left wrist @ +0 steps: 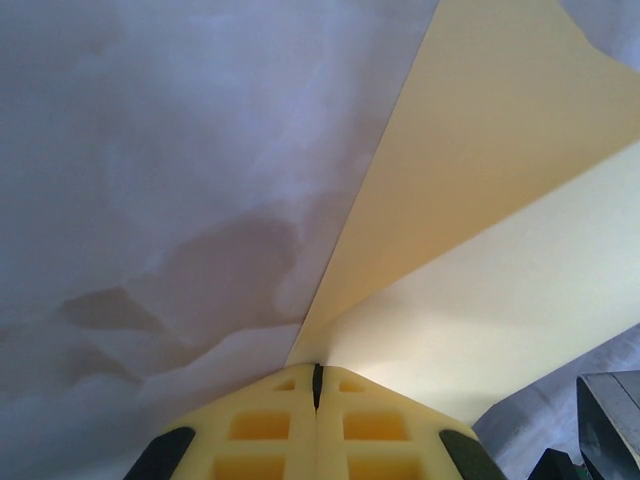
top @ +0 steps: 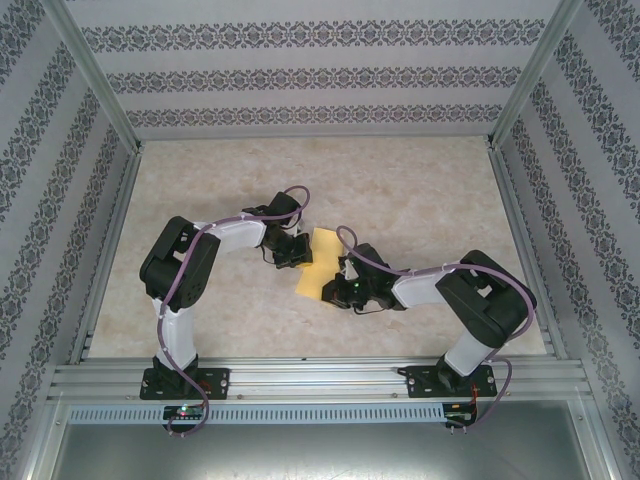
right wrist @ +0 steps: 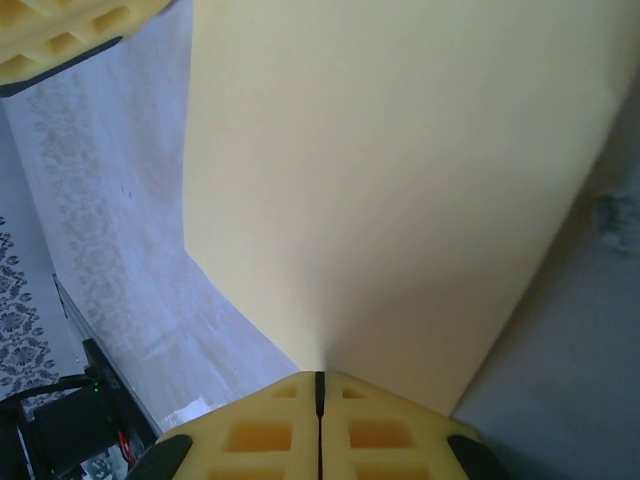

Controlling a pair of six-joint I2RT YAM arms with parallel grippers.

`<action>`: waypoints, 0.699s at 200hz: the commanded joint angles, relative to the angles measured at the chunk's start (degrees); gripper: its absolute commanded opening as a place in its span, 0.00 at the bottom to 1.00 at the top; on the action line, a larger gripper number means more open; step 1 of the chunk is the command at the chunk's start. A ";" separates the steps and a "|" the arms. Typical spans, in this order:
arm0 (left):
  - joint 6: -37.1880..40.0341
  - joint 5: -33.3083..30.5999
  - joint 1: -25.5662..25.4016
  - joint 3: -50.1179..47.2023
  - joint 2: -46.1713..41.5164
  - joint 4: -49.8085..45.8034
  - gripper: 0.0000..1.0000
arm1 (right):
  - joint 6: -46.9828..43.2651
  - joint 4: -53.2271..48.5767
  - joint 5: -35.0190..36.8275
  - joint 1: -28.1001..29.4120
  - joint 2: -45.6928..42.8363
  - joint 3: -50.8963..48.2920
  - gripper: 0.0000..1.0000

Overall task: Fold a paper plane with a square sheet of paper (pick it up from the middle)
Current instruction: Fold the square sheet of paper in half at the center of the table.

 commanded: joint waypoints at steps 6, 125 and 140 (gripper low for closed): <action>0.65 -4.70 -0.36 -2.67 1.62 -4.74 0.00 | -1.26 -3.34 1.39 -0.96 -4.40 -0.23 0.08; 1.75 -5.16 -0.42 -2.06 1.71 -6.10 0.00 | -4.77 0.58 -1.83 -10.54 3.54 7.81 0.08; 1.57 -4.70 -0.42 -2.22 1.88 -5.60 0.00 | -4.95 0.33 -1.33 -10.72 4.95 7.11 0.08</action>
